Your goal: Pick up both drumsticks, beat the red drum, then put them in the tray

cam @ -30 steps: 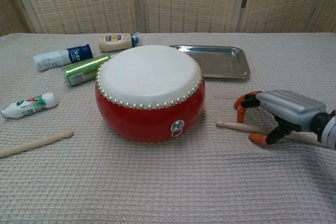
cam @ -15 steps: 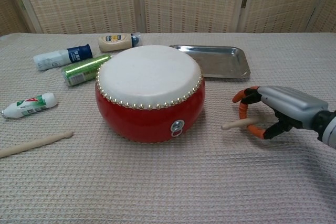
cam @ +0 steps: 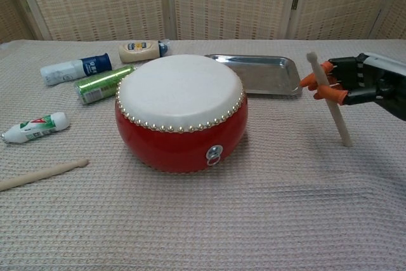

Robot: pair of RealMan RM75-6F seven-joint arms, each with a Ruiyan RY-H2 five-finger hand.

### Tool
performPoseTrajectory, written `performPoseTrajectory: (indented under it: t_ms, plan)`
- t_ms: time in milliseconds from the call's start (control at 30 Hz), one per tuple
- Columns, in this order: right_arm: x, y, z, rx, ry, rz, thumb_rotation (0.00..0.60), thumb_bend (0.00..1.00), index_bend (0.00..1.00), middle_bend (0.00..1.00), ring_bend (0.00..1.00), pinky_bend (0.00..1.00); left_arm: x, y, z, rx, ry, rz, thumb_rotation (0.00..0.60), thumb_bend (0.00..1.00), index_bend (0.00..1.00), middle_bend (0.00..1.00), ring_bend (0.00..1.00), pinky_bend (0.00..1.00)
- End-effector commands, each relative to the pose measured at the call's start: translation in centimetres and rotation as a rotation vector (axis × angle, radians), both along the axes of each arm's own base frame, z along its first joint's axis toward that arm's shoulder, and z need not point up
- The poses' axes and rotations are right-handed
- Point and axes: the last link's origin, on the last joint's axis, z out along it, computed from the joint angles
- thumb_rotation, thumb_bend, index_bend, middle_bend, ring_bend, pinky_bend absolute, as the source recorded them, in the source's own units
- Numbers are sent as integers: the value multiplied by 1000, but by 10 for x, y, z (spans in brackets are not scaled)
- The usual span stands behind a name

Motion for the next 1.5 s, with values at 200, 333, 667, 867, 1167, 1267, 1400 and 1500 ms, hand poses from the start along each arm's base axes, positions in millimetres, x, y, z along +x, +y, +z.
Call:
performPoseTrajectory:
  t_ms: [200,333,667,867,1167,1267,1400,1500]
  plan:
    - [-46,-18,27,113,-486,-138,600,461,694,354,296,319,4,-1,0,-6,7,-2,600,323,65,80,71,86]
    - [-59,-21,22,130,-555,-166,600,462,610,362,326,321,6,0,-1,-15,11,-7,600,322,65,79,71,86]
    - [-77,-25,10,144,-667,-174,475,353,373,362,332,336,9,-1,0,-22,20,-14,600,322,65,80,71,86]
    - [-80,-23,10,141,-625,-144,458,300,407,363,337,340,9,-2,-2,-33,22,-7,600,323,66,80,71,86]
    - [-82,-16,-4,168,-543,-141,459,264,542,418,409,378,10,-2,-2,-34,24,-14,600,322,66,79,71,86]
    - [-82,-15,-9,178,-514,-147,457,229,604,459,443,406,10,-2,-2,-34,24,-11,600,322,66,79,70,86]
    - [-81,-14,-18,194,-471,-147,458,189,685,513,483,442,9,-3,-2,-36,22,-9,600,322,66,80,71,86]
    - [-79,-13,-23,200,-448,-140,457,180,746,547,512,468,9,-4,-2,-33,21,-10,600,323,65,80,71,86]
